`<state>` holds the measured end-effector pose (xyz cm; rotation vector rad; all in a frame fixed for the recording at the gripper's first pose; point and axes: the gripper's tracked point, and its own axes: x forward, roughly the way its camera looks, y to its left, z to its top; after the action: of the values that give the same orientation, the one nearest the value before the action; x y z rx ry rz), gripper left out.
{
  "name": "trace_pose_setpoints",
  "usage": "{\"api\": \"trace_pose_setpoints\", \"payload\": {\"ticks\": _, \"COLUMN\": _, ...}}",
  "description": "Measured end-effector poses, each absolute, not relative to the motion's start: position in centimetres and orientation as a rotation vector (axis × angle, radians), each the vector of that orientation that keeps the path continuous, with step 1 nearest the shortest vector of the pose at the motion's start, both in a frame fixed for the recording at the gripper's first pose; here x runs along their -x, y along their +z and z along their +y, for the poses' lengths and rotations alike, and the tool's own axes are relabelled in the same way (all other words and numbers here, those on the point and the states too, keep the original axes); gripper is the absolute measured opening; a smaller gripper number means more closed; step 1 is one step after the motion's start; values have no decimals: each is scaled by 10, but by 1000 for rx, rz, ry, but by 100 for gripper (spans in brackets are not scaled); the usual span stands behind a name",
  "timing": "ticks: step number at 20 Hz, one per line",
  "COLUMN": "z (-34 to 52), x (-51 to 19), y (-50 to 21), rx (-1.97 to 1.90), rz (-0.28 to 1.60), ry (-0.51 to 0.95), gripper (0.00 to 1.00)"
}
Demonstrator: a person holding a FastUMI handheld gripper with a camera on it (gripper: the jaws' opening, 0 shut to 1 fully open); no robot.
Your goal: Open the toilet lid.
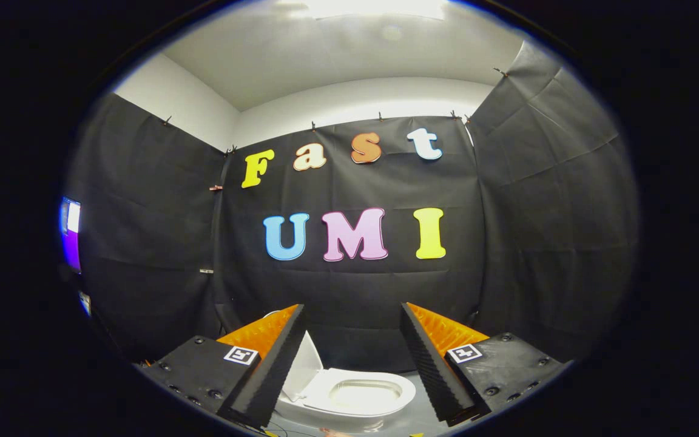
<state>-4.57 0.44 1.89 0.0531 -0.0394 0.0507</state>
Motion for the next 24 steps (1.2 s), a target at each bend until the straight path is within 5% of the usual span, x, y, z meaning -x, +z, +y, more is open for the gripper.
{"api": "trace_pose_setpoints", "payload": {"ticks": 24, "z": 5, "x": 49, "y": 25, "rx": -49, "rz": -38, "ry": 58, "gripper": 97}}
